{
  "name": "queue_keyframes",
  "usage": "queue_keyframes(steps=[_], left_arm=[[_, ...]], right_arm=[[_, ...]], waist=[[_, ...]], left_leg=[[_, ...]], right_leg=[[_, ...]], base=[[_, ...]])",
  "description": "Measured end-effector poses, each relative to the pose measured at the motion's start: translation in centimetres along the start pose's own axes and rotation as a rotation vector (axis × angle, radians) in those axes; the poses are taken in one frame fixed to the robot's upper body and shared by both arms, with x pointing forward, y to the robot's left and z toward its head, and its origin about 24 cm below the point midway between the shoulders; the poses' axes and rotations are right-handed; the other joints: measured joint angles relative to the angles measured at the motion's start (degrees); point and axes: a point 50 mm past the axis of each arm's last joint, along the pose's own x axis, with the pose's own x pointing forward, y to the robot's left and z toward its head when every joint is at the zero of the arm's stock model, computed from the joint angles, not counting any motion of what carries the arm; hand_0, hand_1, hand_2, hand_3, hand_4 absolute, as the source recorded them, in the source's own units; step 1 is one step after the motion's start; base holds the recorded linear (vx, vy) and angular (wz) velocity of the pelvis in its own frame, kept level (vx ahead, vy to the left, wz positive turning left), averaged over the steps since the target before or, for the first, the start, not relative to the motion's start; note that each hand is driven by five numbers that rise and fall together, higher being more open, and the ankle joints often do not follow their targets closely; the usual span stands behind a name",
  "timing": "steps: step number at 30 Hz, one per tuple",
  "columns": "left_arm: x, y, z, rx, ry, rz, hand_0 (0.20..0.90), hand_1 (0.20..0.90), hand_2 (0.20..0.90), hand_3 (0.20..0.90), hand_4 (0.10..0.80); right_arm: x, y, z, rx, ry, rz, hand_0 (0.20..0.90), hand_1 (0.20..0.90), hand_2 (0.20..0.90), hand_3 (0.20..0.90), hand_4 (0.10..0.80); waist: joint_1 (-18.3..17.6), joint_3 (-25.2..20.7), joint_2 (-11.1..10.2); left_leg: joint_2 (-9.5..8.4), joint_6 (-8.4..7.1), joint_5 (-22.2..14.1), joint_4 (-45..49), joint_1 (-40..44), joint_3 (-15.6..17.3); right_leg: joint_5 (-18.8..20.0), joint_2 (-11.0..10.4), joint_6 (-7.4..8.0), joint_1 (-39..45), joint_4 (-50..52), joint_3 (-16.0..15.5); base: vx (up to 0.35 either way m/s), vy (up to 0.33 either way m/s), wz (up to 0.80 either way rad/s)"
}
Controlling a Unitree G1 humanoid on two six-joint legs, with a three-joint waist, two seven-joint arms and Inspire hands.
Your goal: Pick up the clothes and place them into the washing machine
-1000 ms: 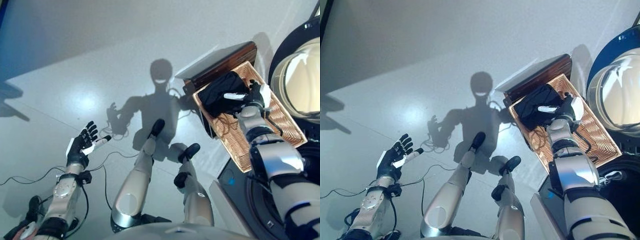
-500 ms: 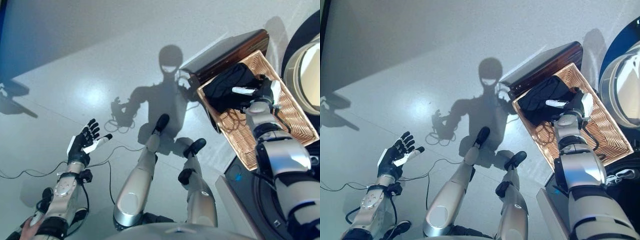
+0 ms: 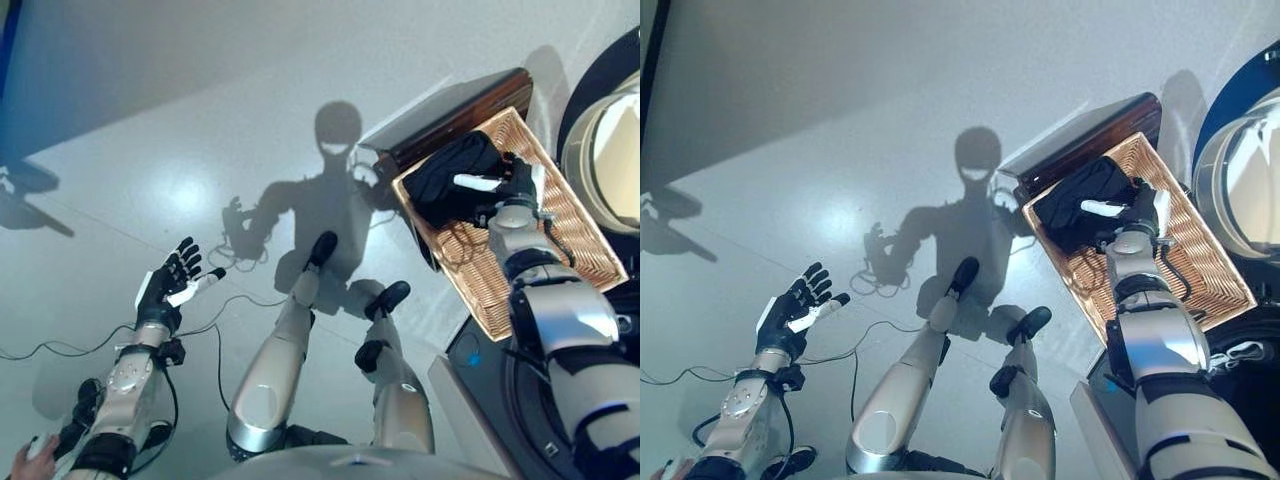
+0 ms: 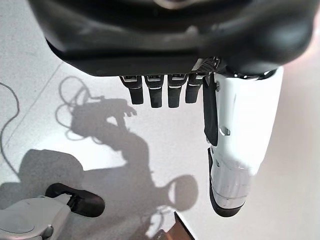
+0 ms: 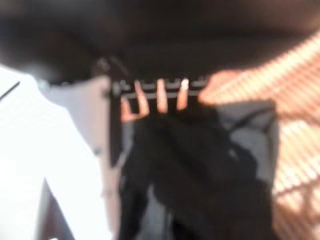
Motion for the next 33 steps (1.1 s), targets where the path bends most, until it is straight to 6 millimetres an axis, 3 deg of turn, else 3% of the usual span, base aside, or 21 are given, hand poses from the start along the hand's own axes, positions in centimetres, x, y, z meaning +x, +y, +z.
queue_keyframes(steps=[15, 23, 24, 26, 29, 31, 32, 33], left_arm=[[0.0, -0.1, -0.2, -0.005, 0.007, -0.004, 0.9, 0.9, 0.9, 0.9, 0.8], [0.0, -0.1, -0.2, -0.005, 0.007, -0.004, 0.9, 0.9, 0.9, 0.9, 0.8], [0.0, -0.1, -0.2, -0.005, 0.007, -0.003, 0.9, 0.9, 0.9, 0.9, 0.8], [0.0, -0.1, -0.2, -0.005, 0.007, -0.003, 0.9, 0.9, 0.9, 0.9, 0.8], [0.0, -0.1, -0.2, -0.005, 0.007, -0.003, 0.9, 0.9, 0.9, 0.9, 0.8], [0.0, -0.1, -0.2, -0.005, 0.007, -0.003, 0.9, 0.9, 0.9, 0.9, 0.8], [0.0, -0.1, -0.2, -0.005, 0.007, -0.003, 0.9, 0.9, 0.9, 0.9, 0.8], [0.0, -0.1, -0.2, -0.005, 0.007, -0.003, 0.9, 0.9, 0.9, 0.9, 0.8]], right_arm=[[-0.5, 1.7, -0.5, -0.028, 0.004, 0.042, 0.9, 0.9, 0.9, 0.9, 0.8], [-0.8, 2.6, -0.5, -0.144, -0.028, 0.067, 0.9, 0.9, 0.9, 0.9, 0.8], [-0.9, 2.7, -0.5, -0.153, -0.031, 0.064, 0.862, 0.862, 0.862, 0.862, 0.773], [-0.9, 2.8, -0.5, -0.161, -0.031, 0.064, 0.9, 0.9, 0.9, 0.9, 0.8], [-0.9, 2.8, -0.5, -0.178, -0.027, 0.064, 0.9, 0.9, 0.9, 0.9, 0.8], [-0.9, 2.8, -0.5, -0.186, -0.027, 0.063, 0.837, 0.837, 0.837, 0.837, 0.755], [-0.9, 2.8, -0.4, -0.186, -0.027, 0.062, 0.543, 0.543, 0.543, 0.543, 0.545], [-0.9, 2.8, -0.4, -0.194, -0.029, 0.058, 0.389, 0.389, 0.389, 0.389, 0.435]], waist=[[1.1, -0.1, 0.0], [1.1, -0.1, 0.1], [1.1, -0.1, 0.1], [1.1, -0.1, 0.1], [1.1, -0.1, 0.1], [1.1, -0.1, 0.2], [1.1, -0.2, 0.2], [1.1, -0.2, 0.2]], left_leg=[[-0.02, -0.05, 0.0, 0.2, 0.4, 0.0], [-0.01, -0.06, 0.0, 0.2, 0.4, 0.1], [0.0, -0.06, 0.0, 0.2, 0.4, 0.1], [0.01, -0.07, 0.0, 0.2, 0.4, 0.1], [0.0, -0.07, 0.0, 0.2, 0.4, 0.1], [-0.01, -0.07, 0.0, 0.2, 0.4, 0.1], [-0.01, -0.07, 0.0, 0.2, 0.4, 0.1], [-0.01, -0.07, 0.0, 0.2, 0.4, 0.1]], right_leg=[[0.1, 0.0, 0.05, 0.6, 0.0, 0.0], [0.1, -0.1, 0.05, 0.6, 0.0, 0.1], [0.1, 0.0, 0.05, 0.6, 0.0, 0.1], [0.1, -0.1, 0.05, 0.6, 0.0, 0.1], [0.1, -0.1, 0.04, 0.5, 0.0, 0.1], [0.1, -0.1, 0.04, 0.5, 0.0, 0.1], [0.1, -0.1, 0.04, 0.5, 0.0, 0.1], [0.1, -0.2, 0.04, 0.5, 0.0, 0.1]], base=[[0.0, 0.0, 0.0], [0.0, 0.0, 0.0], [0.0, 0.0, 0.0], [0.0, 0.0, 0.0], [0.0, 0.0, 0.0], [0.0, 0.0, 0.0], [0.0, 0.0, 0.0], [0.0, 0.0, 0.0]])
